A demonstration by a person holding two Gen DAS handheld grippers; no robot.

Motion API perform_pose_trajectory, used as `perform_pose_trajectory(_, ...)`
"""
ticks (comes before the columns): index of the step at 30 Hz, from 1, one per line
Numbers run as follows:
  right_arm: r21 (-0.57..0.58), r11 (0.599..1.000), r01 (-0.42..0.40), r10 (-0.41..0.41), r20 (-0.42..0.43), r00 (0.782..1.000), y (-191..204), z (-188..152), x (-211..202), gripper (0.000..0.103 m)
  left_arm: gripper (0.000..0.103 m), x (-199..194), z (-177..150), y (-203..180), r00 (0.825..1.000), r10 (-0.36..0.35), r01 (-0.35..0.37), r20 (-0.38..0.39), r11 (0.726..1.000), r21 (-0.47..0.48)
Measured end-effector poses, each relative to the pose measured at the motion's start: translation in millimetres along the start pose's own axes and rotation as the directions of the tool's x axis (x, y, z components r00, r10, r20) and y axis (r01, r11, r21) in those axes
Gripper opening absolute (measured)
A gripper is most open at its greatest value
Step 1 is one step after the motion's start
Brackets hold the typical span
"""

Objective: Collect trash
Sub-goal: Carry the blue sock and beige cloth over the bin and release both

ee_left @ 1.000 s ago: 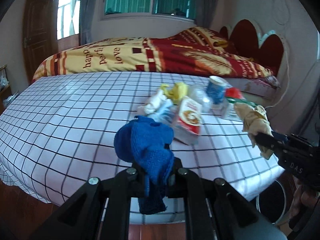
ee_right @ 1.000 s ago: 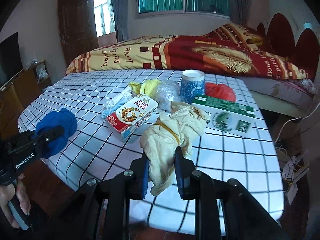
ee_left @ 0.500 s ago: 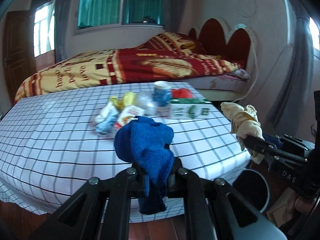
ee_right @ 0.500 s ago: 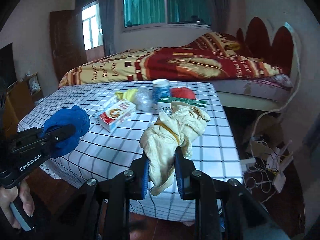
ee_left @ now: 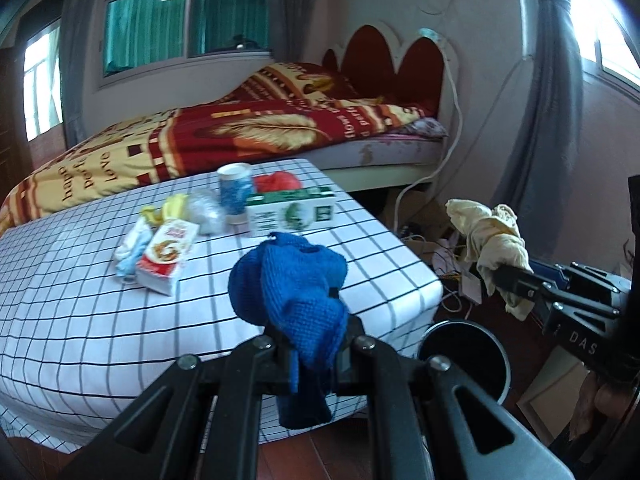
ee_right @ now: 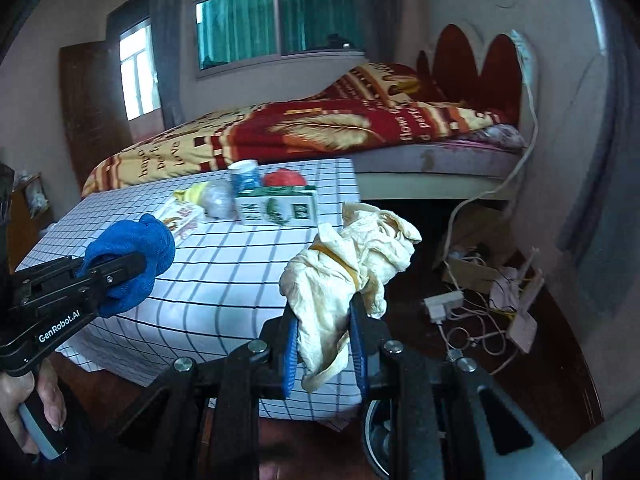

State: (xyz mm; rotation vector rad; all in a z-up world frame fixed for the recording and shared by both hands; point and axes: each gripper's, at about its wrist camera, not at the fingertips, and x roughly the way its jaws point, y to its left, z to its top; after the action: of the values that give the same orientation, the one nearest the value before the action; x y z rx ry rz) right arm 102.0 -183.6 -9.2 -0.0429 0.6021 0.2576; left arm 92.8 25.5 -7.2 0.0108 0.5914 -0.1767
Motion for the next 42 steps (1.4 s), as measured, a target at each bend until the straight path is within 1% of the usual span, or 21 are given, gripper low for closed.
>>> perform_pose_trajectory(9, 0.042, 0.998, 0.053, -0.053, -0.009, 0.999, -45, -21, -18, 0.024, 0.011, 12, -2, -45, 0.998, -0.066, 0.067, -0.021, 0.996, 0.055)
perform_pose_trajectory(15, 0.067, 0.994, 0.081, -0.08, -0.021, 0.997, -69, -30, -25, 0.024, 0.011, 24, -3, -72, 0.993, -0.108, 0.111, -0.037, 0.99, 0.082)
perform_pose_trajectory(19, 0.081, 0.992, 0.101, -0.099, -0.034, 0.995, -88, -38, -26, 0.024, 0.011, 32, -7, -88, 0.989, -0.138, 0.142, -0.047, 0.985, 0.096)
perform_pose_trajectory(24, 0.081, 0.99, 0.117, -0.112, -0.065, 0.992, -109, -53, -24, 0.024, 0.011, 46, -14, -108, 0.981, -0.177, 0.186, -0.08, 0.976, 0.117)
perform_pose_trajectory(29, 0.073, 0.991, 0.116, -0.107, -0.114, 0.988, -127, -72, -16, 0.024, 0.011, 65, -30, -134, 0.964, -0.223, 0.244, -0.142, 0.957, 0.154)
perform_pose_trajectory(33, 0.058, 0.992, 0.113, -0.101, -0.174, 0.98, -142, -91, -4, 0.024, 0.011, 83, -45, -156, 0.942, -0.267, 0.303, -0.204, 0.937, 0.172)
perform_pose_trajectory(35, 0.05, 0.992, 0.112, -0.1, -0.199, 0.975, -149, -99, 2, 0.024, 0.011, 91, -50, -163, 0.933, -0.276, 0.318, -0.231, 0.932, 0.173)
perform_pose_trajectory(37, 0.04, 0.993, 0.113, -0.102, -0.221, 0.97, -156, -107, 8, 0.025, 0.011, 100, -56, -171, 0.918, -0.296, 0.345, -0.262, 0.923, 0.167)
perform_pose_trajectory(40, 0.039, 0.994, 0.101, -0.088, -0.256, 0.963, -168, -119, 21, 0.025, 0.011, 111, -61, -181, 0.907, -0.306, 0.367, -0.291, 0.911, 0.186)
perform_pose_trajectory(42, 0.035, 0.995, 0.094, -0.08, -0.279, 0.957, -172, -125, 29, 0.025, 0.011, 119, -64, -187, 0.897, -0.315, 0.382, -0.311, 0.906, 0.182)
